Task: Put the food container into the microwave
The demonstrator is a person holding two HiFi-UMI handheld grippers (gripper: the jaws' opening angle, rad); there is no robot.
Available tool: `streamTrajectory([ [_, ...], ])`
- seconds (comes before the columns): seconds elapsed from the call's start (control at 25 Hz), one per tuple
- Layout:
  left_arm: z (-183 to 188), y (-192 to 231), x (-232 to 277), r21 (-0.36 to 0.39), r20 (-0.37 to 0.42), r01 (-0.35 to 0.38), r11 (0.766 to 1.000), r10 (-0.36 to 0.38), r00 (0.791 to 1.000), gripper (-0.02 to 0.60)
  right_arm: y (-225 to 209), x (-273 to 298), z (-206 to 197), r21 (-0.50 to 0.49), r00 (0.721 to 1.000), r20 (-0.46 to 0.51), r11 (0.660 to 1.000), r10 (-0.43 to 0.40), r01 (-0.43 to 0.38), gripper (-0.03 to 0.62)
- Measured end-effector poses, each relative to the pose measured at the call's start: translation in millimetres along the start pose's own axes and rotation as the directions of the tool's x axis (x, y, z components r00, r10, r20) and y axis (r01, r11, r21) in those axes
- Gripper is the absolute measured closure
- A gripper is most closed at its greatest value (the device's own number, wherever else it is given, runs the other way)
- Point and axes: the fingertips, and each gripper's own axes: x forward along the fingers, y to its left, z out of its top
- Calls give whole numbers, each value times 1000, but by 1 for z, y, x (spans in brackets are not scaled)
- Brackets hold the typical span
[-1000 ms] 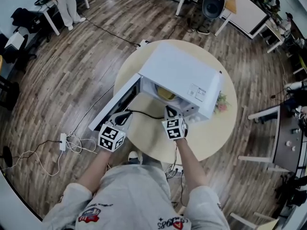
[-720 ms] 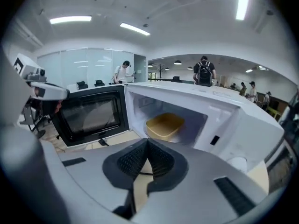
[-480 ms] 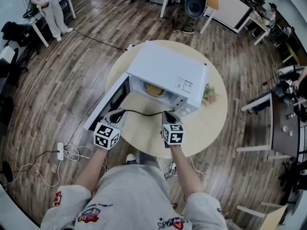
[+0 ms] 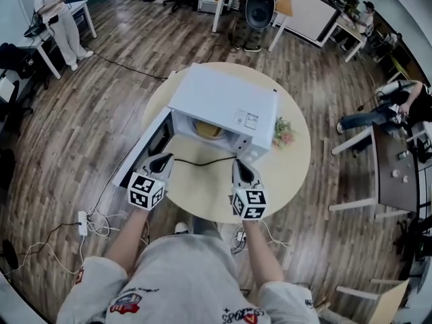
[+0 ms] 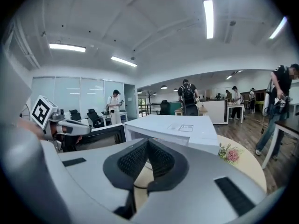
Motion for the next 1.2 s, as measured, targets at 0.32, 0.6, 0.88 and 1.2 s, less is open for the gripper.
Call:
streamTrajectory([
  [0.32, 15, -7, -4, 4, 37, 11, 1000, -11, 999, 578, -6, -32, 16, 22, 995, 99, 1000, -13, 11, 602],
  [0.6, 15, -15, -10, 19, 38, 9, 1000, -10, 999, 578, 0, -44, 10, 14, 994, 107, 1000, -18, 17, 603],
  [0.88, 12, -18, -10, 20, 35, 19, 1000, -20, 999, 578, 3, -48, 11, 14, 994, 105, 1000, -27, 26, 603],
  [1.2, 11, -19, -9, 21, 31, 38, 999, -38, 999, 578, 6, -50, 7, 20, 995, 97, 999, -35, 34, 603],
])
